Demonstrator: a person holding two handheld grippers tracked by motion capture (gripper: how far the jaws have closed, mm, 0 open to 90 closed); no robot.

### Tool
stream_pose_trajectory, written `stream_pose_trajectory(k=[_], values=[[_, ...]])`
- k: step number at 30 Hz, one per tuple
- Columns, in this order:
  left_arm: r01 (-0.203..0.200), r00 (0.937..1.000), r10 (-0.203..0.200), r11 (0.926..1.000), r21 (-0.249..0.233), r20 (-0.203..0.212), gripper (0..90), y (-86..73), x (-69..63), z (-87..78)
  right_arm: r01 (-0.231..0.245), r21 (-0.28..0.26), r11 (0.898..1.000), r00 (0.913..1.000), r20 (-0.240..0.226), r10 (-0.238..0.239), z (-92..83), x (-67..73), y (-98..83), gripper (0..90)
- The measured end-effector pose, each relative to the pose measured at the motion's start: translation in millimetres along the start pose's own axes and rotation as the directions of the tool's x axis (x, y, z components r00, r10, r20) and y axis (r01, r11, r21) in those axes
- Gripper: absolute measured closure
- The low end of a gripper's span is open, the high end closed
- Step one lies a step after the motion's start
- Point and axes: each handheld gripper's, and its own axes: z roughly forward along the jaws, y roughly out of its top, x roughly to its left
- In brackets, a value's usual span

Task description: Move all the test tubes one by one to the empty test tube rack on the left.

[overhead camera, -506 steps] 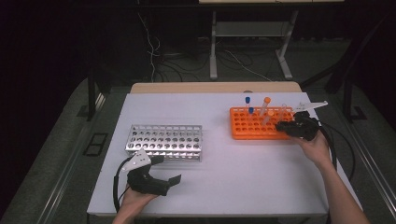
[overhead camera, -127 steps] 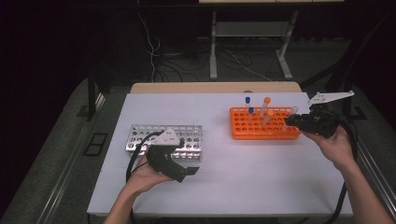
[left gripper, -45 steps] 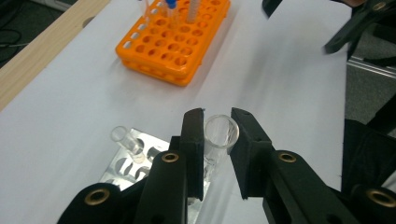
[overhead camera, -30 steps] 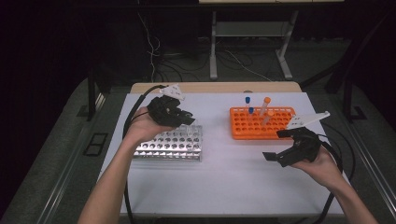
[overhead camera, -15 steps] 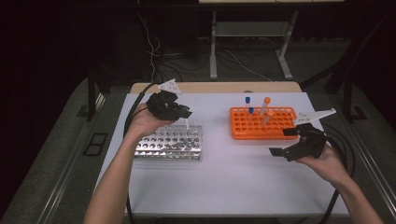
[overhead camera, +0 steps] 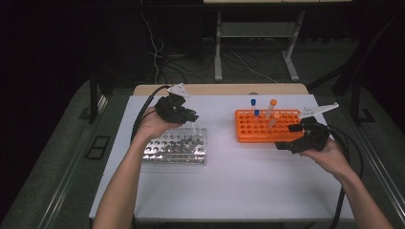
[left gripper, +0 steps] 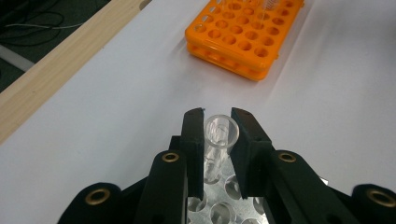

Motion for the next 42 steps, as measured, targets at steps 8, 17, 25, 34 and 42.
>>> stream_pose_trajectory(k=[8, 17, 25, 34, 42], values=[[0.025, 0.9994, -0.025, 0.9997, 0.006, 0.022, 74.4, -13.0, 3.9, 9.8, -0.033, 0.000, 0.999, 0.9993, 0.018, 0.033, 9.3, -17.6, -0.7, 0.4], [0.033, 0.9986, -0.033, 0.9994, 0.003, 0.042, 73.6, -19.0, 4.2, 14.8, -0.048, -0.012, 0.999, 0.9981, 0.039, 0.049, 21.2, -31.2, -0.2, 0.4], [0.075, 0.9956, -0.074, 0.9970, -0.016, 0.058, 62.5, -23.4, 4.2, 9.3, -0.052, -0.007, 0.999, 0.9972, 0.054, 0.052, 37.7, -38.3, 1.5, 0.5], [0.149, 0.9880, -0.147, 0.9877, -0.048, 0.047, 40.1, -27.9, -2.1, -8.8, -0.036, -0.030, 0.999, 0.9965, 0.074, 0.038, 45.9, -40.0, 3.8, 17.9], [0.182, 0.9829, -0.180, 0.9819, -0.053, 0.038, 15.8, -35.7, -17.7, -21.7, -0.025, -0.056, 0.998, 0.9931, 0.113, 0.032, 52.5, -42.7, 8.4, 36.9]])
